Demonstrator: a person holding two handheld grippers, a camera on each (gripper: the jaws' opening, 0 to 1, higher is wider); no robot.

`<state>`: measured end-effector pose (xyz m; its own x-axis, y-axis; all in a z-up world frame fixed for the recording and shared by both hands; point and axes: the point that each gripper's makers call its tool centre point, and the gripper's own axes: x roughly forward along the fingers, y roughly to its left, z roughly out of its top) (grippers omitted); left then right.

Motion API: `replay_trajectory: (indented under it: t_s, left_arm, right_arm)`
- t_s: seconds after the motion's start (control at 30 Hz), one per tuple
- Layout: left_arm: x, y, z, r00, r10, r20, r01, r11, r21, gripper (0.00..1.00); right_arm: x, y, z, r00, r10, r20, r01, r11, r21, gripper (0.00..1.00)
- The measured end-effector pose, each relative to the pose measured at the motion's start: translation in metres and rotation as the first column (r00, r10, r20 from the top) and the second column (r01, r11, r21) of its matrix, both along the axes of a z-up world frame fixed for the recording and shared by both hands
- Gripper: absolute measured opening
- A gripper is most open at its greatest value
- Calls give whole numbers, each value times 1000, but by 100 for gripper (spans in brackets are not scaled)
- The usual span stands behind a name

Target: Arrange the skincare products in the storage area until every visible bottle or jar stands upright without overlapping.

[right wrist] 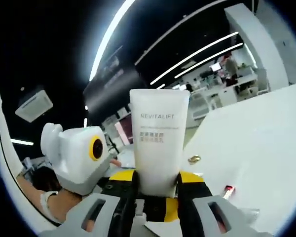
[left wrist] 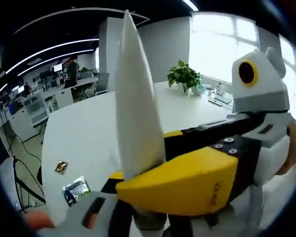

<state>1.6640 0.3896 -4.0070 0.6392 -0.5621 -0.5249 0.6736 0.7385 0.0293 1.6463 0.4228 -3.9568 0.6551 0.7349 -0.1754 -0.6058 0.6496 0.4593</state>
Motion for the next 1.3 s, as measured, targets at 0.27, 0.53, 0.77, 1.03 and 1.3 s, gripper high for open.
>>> replay_trajectory:
  t_s: [0.27, 0.53, 0.77, 1.03, 1.3]
  left_arm:
    - [-1, -4, -1, 999, -9, 38, 6, 997, 78, 18]
    - [-4, -5, -2, 998, -19, 64, 12, 994, 109, 19]
    - [-4, -4, 1, 997, 6, 79, -10, 999, 52, 22]
    - [-14, 8, -16, 999, 22, 49, -23, 999, 31, 25]
    - [-15, 35, -33, 998, 62, 1, -62, 998, 21, 47]
  right_arm:
    - [3, -4, -4, 999, -28, -20, 28, 1000, -14, 36]
    - [2, -6, -8, 999, -30, -34, 29, 1000, -5, 30]
    - [2, -6, -6, 1000, 4, 16, -4, 999, -33, 26]
    - [0, -7, -17, 998, 32, 58, -26, 995, -100, 26]
    - [4, -6, -26, 998, 49, 51, -43, 993, -107, 26]
